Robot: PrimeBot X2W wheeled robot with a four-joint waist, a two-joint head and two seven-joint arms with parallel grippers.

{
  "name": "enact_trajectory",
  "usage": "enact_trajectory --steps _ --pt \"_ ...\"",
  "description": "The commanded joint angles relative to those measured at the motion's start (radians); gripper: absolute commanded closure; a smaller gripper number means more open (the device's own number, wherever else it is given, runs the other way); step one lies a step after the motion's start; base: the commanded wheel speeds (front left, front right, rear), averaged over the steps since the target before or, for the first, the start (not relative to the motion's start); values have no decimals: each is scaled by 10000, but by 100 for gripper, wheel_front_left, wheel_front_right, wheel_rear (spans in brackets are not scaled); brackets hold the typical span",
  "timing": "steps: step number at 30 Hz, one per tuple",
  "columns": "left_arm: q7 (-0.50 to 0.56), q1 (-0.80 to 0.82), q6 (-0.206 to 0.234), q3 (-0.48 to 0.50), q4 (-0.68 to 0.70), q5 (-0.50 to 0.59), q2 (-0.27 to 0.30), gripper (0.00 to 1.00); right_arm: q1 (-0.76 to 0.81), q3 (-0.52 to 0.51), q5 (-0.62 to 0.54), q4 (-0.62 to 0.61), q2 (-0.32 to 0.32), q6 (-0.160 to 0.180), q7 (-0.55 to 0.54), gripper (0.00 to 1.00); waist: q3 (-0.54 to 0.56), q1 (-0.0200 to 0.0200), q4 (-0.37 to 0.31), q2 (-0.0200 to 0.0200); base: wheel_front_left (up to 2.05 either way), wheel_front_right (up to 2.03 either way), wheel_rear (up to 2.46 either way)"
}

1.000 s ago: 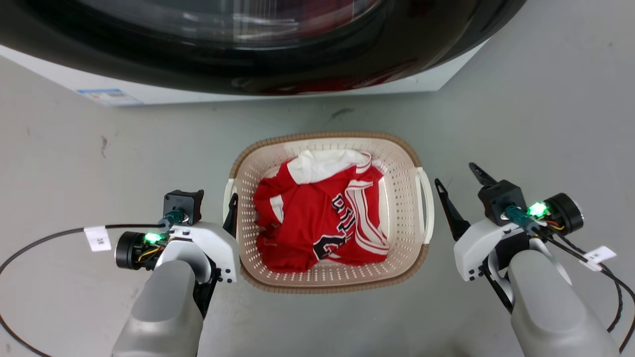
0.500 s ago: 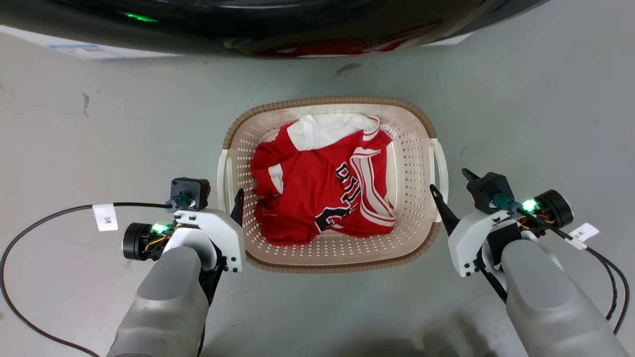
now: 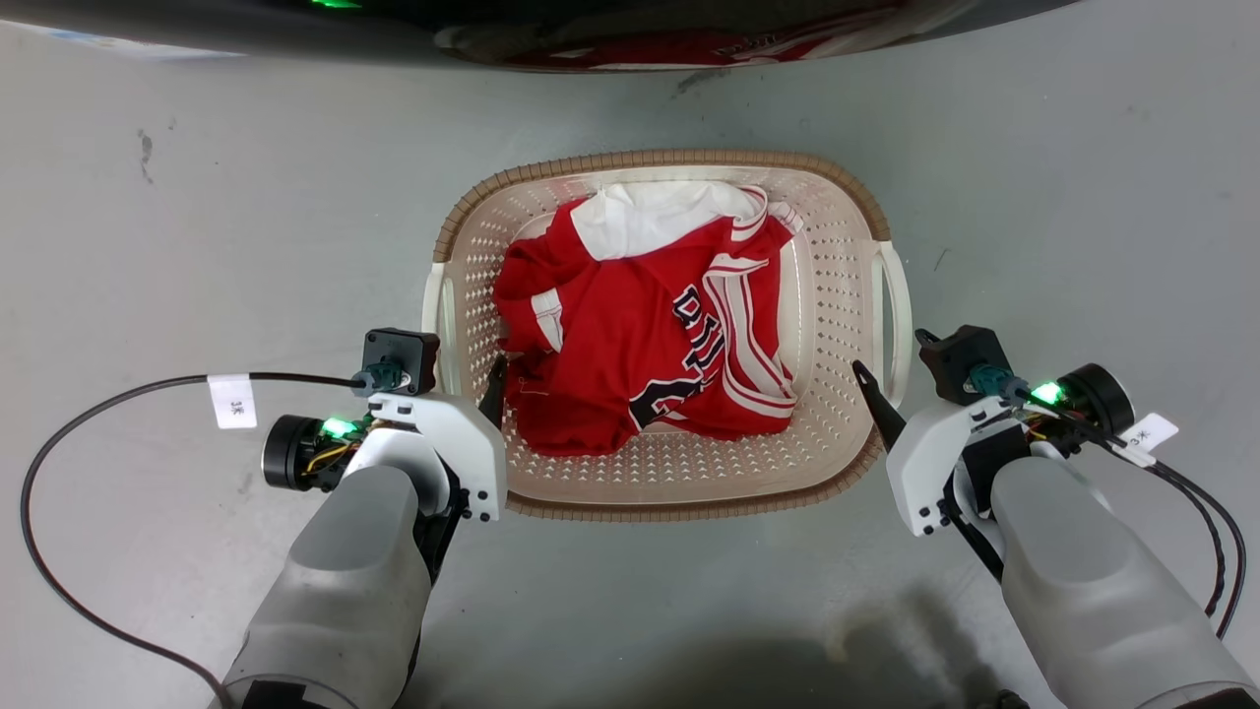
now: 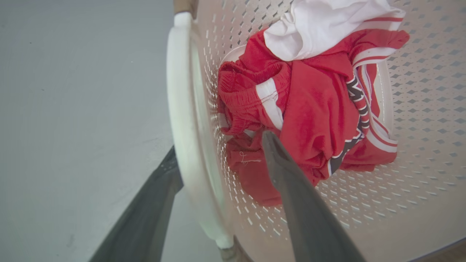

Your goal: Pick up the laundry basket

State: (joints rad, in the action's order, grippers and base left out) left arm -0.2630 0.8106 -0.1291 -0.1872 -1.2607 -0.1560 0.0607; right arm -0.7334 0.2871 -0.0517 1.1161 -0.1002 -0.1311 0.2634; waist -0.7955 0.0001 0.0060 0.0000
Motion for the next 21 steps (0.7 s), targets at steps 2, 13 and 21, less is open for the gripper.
enact_trajectory --steps 2,13,21 --pt "-27 203 -14 -123 -59 -102 -18 0 -246 48 60 67 30 7 21 0 -145 -1 13 0 0 0 0" --pt "301 449 -15 -803 -180 -491 -95 100 -528 278 20 321 -7 2 18 100 -401 -1 94 0 0 0 0" --pt "312 288 -26 -1114 -214 -822 -91 100 -377 389 159 461 88 -9 27 100 -17 -1 110 0 0 0 0"
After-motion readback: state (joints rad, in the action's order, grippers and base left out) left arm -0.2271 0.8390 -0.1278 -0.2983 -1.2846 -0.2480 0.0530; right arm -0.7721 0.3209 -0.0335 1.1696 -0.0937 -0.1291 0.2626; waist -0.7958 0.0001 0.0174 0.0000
